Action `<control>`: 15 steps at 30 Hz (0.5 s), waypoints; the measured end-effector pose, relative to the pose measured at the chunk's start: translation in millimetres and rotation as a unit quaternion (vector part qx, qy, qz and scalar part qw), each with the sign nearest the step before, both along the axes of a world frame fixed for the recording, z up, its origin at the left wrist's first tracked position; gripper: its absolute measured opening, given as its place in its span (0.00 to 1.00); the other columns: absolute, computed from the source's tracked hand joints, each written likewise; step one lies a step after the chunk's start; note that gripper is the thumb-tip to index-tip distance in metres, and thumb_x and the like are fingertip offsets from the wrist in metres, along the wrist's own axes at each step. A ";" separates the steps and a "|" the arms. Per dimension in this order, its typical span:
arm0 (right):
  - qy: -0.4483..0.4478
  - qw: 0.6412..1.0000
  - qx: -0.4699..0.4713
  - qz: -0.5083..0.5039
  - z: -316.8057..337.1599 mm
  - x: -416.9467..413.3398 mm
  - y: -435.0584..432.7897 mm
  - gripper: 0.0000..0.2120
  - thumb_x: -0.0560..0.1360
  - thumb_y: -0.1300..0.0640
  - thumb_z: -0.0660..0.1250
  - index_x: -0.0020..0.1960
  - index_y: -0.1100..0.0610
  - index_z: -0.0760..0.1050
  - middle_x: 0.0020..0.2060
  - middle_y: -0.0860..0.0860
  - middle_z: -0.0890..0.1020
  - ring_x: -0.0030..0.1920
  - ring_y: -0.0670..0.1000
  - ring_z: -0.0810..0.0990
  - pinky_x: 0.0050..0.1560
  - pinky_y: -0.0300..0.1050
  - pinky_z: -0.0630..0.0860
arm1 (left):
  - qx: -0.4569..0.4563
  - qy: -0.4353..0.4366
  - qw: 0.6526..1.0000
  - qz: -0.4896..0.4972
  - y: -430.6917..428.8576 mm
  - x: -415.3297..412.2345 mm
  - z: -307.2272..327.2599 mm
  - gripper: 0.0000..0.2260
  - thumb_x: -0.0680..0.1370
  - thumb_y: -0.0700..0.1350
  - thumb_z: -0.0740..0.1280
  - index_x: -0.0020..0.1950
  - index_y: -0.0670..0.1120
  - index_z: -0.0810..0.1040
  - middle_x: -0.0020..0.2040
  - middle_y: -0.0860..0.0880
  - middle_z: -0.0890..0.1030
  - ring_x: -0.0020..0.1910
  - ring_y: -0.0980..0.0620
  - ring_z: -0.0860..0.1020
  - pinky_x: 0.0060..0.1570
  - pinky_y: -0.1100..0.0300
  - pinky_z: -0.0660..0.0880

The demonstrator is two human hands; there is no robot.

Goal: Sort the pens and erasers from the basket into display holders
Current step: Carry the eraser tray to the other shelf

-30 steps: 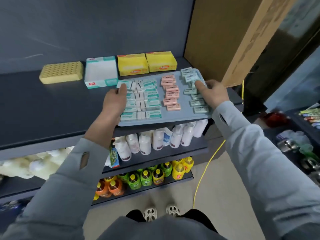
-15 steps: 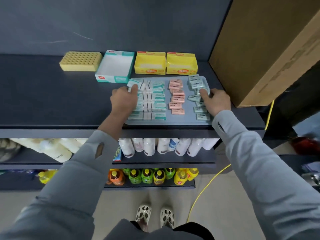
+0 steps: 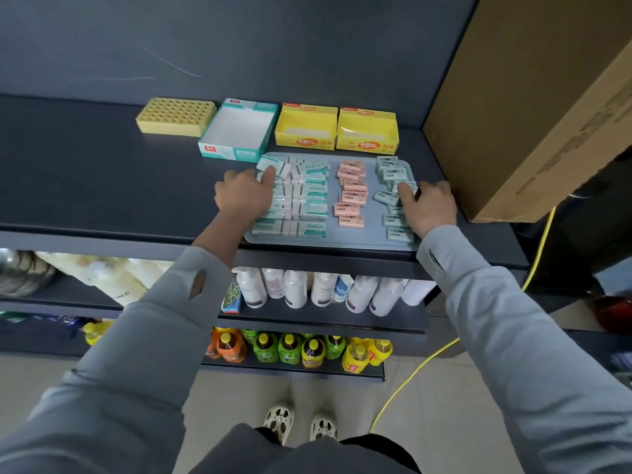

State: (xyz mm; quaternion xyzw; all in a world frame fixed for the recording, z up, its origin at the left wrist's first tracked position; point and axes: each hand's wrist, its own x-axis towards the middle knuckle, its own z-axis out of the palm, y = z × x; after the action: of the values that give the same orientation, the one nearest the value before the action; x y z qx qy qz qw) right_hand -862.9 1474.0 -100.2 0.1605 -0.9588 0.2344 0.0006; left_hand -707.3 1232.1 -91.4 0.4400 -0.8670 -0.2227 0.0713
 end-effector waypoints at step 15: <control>0.205 0.930 -0.083 0.292 39.0 95.1 -95.2 0.15 0.79 0.56 0.60 0.63 0.60 0.75 0.55 0.61 0.77 0.57 0.61 0.73 0.56 0.51 0.68 | -0.110 0.239 0.964 -0.029 -13.9 141.4 -2.1 0.10 0.81 0.48 0.62 0.58 0.49 0.81 0.54 0.49 0.79 0.51 0.52 0.77 0.51 0.60 0.72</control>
State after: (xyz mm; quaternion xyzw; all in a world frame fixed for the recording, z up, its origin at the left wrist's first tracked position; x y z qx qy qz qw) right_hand -767.8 1378.8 -61.2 0.4775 -0.8255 0.2652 0.1423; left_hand -566.0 1218.2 -93.6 0.3382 -0.8564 -0.2266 0.3175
